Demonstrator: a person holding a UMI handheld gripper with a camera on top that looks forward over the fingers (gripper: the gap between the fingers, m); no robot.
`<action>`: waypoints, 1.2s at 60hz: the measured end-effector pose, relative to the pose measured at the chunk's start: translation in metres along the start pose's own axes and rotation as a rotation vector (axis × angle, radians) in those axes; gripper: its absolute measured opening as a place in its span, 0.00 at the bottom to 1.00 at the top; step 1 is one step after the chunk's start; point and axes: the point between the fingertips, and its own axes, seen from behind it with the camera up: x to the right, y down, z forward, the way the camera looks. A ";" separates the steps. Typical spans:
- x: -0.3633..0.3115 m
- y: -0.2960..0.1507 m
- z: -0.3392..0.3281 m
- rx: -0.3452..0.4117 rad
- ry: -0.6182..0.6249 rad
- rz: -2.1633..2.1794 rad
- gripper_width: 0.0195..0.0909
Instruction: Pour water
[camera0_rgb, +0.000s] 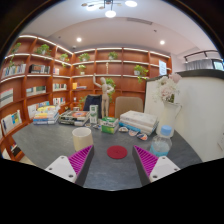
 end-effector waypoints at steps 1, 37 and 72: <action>0.002 0.001 -0.001 0.000 0.004 -0.001 0.82; 0.153 0.052 0.045 0.069 0.210 0.039 0.83; 0.160 0.046 0.072 0.100 0.217 0.048 0.13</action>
